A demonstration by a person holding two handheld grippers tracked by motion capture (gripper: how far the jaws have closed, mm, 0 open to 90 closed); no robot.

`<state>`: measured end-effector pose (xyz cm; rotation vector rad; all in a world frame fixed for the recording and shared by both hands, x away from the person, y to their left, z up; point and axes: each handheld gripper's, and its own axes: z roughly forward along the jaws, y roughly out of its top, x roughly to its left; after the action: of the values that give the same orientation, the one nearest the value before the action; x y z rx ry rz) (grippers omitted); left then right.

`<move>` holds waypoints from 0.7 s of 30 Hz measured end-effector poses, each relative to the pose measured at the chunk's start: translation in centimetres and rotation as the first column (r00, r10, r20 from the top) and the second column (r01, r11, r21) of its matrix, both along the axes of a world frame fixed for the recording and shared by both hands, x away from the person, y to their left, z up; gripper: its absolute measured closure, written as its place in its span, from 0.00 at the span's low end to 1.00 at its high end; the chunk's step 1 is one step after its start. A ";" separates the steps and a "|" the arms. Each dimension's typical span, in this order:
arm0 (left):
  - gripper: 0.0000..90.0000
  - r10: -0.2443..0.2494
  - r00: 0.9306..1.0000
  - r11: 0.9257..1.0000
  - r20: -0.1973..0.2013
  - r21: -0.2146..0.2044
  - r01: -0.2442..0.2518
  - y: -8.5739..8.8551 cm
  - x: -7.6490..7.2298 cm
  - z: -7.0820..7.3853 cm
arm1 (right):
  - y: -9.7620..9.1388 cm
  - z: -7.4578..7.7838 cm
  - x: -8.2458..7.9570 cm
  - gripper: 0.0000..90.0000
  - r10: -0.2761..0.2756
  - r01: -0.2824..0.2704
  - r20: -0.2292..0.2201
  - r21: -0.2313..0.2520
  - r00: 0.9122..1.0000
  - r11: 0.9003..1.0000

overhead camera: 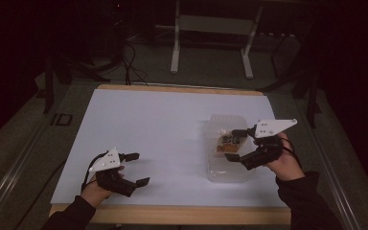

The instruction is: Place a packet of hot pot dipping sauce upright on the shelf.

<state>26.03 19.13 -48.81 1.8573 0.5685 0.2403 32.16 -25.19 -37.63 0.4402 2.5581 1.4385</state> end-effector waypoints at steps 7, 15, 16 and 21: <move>0.07 -0.002 1.000 1.000 0.000 0.001 0.002 0.1 0.0 0.0 | 0.5 -2.0 -1.5 0.17 0.005 -0.005 -0.003 0.021 1.000 1.000; 0.07 -0.004 1.000 1.000 0.002 0.001 0.004 0.1 -0.1 0.0 | 0.5 -3.7 -2.6 0.16 0.007 -0.006 -0.024 0.046 1.000 0.999; 0.07 -0.004 1.000 1.000 0.000 0.001 0.004 0.1 -0.1 0.0 | 0.4 -3.9 -2.8 0.16 0.001 0.000 -0.025 0.051 1.000 0.999; 0.07 -0.001 1.000 1.000 0.005 0.008 0.001 0.0 -0.2 0.0 | 0.2 -4.6 -3.8 0.16 0.005 -0.003 -0.022 0.069 1.000 0.998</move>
<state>25.87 19.17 -48.78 1.8642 0.5636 0.2468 28.35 -24.95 -42.22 0.4640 2.5343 1.5356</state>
